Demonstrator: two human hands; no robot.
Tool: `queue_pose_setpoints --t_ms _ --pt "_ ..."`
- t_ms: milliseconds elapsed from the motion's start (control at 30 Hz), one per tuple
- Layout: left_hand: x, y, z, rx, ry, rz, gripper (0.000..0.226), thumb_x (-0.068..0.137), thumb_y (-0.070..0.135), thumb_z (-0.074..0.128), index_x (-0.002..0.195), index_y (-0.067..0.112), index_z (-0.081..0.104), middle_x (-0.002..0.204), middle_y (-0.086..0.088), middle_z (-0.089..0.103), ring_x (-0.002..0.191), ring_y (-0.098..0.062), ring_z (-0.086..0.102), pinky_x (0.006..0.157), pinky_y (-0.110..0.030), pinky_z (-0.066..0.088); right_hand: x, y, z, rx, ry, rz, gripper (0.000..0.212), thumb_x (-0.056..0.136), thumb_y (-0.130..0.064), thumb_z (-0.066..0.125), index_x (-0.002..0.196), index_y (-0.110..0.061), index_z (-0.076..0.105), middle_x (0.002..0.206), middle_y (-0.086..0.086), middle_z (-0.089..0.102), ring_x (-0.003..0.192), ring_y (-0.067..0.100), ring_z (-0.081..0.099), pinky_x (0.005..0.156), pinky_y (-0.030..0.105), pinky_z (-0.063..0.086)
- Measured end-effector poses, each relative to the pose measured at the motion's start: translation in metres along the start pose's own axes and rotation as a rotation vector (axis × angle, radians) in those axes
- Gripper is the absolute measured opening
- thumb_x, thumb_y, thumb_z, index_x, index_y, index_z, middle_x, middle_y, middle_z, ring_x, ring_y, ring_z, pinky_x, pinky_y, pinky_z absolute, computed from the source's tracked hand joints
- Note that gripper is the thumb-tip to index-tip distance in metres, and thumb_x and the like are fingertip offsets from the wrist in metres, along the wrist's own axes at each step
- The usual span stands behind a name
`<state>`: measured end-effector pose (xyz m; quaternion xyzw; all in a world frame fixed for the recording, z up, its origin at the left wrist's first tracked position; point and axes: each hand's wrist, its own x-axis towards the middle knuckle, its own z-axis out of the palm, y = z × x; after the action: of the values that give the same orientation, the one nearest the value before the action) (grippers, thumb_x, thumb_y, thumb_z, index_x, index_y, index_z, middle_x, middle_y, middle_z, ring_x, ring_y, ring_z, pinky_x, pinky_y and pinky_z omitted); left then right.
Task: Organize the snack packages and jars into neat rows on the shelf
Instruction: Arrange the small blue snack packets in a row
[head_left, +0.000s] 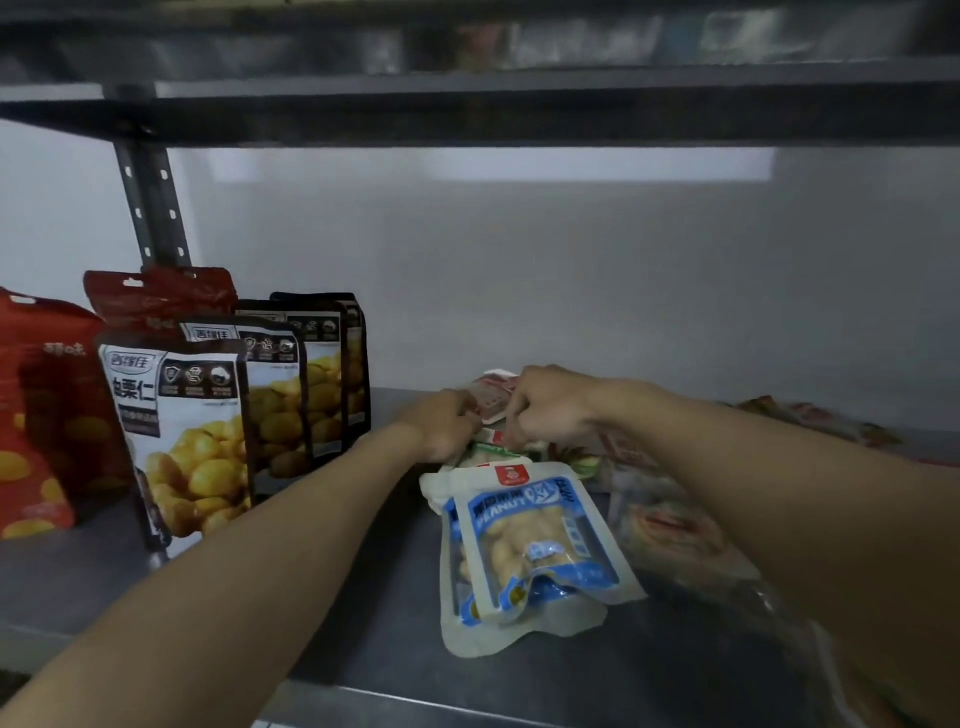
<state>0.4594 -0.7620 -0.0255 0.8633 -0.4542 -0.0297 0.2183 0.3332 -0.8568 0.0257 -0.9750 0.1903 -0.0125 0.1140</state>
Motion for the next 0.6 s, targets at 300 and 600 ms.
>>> queue_pose_setpoints --t_ms 300,600 --pt "-0.006 -0.001 -0.001 0.279 0.033 0.165 0.034 0.098 0.029 0.036 0.118 0.026 0.064 0.120 -0.005 0.064 0.114 -0.025 0.049 0.102 -0.042 0.028 0.021 0.005 0.007 -0.201 0.045 0.019 0.045 0.099 -0.033 0.044 0.144 -0.029 0.044 0.144 0.002 0.050 0.126 0.024 0.048 0.104 0.037 0.035" --pt "-0.010 -0.003 0.000 0.082 0.147 0.143 0.023 0.090 0.025 0.055 0.105 0.016 0.070 0.112 -0.007 0.067 0.102 -0.024 0.058 0.091 -0.040 0.048 0.018 -0.003 0.017 -0.153 -0.160 -0.002 0.040 0.103 -0.026 0.040 0.142 -0.022 0.051 0.146 0.004 0.049 0.129 0.023 0.048 0.104 0.032 0.036"
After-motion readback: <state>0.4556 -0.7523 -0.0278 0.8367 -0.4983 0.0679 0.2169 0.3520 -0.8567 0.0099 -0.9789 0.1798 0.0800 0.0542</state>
